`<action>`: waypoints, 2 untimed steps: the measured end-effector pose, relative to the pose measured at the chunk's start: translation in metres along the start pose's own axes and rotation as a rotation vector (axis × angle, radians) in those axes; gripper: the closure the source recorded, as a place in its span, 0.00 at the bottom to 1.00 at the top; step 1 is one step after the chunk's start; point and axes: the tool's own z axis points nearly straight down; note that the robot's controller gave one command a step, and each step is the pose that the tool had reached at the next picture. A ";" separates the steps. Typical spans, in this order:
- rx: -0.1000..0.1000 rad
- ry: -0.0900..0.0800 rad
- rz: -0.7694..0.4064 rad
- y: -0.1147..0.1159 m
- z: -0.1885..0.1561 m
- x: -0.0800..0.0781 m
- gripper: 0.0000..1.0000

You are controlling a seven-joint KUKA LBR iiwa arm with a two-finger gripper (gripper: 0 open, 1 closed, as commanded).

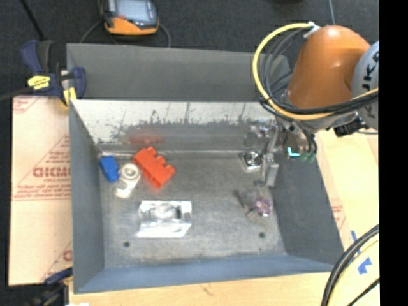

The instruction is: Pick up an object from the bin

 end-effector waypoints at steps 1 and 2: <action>0.002 -0.001 -0.242 -0.093 0.065 0.075 0.00; -0.002 -0.005 -0.206 -0.076 0.156 0.019 0.00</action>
Offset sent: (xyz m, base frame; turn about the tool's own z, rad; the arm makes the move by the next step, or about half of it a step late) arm -0.0745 -0.0891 -0.0640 -0.2477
